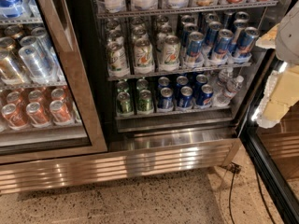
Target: Close right fridge door
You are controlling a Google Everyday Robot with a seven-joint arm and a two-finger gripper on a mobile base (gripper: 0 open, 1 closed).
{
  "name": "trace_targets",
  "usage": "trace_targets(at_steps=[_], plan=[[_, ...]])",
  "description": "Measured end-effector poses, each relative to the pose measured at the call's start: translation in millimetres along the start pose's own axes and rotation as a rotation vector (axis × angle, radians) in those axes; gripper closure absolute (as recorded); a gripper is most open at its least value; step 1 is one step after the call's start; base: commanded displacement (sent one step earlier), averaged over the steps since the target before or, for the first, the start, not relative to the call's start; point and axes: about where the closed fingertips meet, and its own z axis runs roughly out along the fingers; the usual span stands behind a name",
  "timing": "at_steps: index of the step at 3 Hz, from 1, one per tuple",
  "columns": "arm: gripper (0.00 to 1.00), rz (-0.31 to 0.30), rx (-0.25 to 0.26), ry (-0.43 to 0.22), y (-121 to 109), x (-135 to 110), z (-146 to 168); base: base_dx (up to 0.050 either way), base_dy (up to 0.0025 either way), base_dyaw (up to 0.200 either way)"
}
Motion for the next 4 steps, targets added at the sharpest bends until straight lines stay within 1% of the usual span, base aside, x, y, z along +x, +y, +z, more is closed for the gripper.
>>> trace_targets(at_steps=[4], plan=[[0.0,0.0,0.0,0.0,0.0,0.0,0.0,-0.047,-0.00003,0.0]])
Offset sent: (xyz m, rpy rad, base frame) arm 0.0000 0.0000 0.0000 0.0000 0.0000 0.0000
